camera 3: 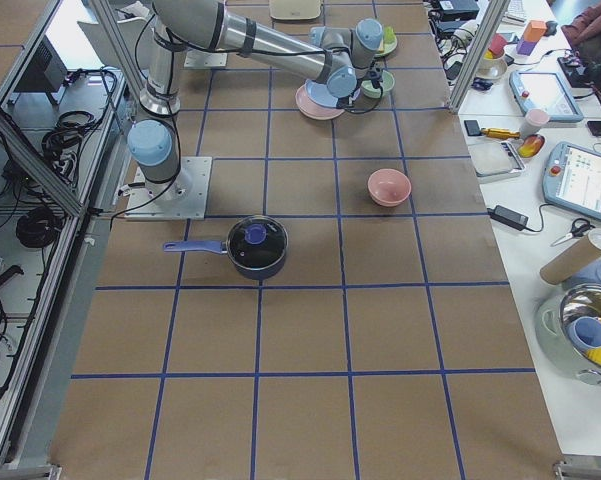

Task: Stack three plates with pink and blue
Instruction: 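Carry the blue plate onto the pink plate with the right gripper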

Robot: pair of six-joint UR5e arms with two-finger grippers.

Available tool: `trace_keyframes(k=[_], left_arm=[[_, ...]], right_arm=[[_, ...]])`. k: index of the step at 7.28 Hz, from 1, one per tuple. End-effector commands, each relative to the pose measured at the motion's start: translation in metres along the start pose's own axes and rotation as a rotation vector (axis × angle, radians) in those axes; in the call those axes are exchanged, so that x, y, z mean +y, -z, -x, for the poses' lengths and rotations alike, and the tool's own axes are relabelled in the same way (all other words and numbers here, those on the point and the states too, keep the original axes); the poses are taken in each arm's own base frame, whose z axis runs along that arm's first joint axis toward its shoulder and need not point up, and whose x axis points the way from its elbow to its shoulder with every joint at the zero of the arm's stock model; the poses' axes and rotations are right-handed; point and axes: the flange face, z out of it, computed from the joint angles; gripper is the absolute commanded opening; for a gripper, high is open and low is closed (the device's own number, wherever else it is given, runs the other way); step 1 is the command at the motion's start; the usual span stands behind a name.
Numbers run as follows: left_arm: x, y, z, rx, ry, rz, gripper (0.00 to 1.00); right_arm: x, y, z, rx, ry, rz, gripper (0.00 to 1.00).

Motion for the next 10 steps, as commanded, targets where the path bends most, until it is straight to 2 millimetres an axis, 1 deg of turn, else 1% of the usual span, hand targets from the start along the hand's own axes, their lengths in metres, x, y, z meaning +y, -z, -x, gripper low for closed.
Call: trace_keyframes(k=[1,4,7,8,9,10], left_arm=[[0.000,0.000,0.000,0.000,0.001,0.000,1.00],[0.002,0.001,0.000,0.000,0.001,0.003,1.00],[0.003,0.002,0.000,0.000,0.001,0.000,1.00],[0.002,0.003,0.001,0.000,0.002,-0.001,1.00],[0.003,0.002,0.000,0.000,0.001,0.000,1.00],[0.004,0.003,0.000,0.000,0.001,0.000,1.00]], right_arm=[[0.002,-0.027,0.022,0.032,0.003,0.025,0.00],[0.010,-0.046,0.018,0.040,0.003,0.025,0.00],[0.013,-0.049,0.016,0.054,0.000,0.032,0.00],[0.012,-0.048,0.016,0.054,-0.005,0.027,0.15],[0.011,-0.046,0.017,0.051,-0.053,0.020,0.45],[0.011,-0.045,0.017,0.053,-0.074,0.018,0.59]])
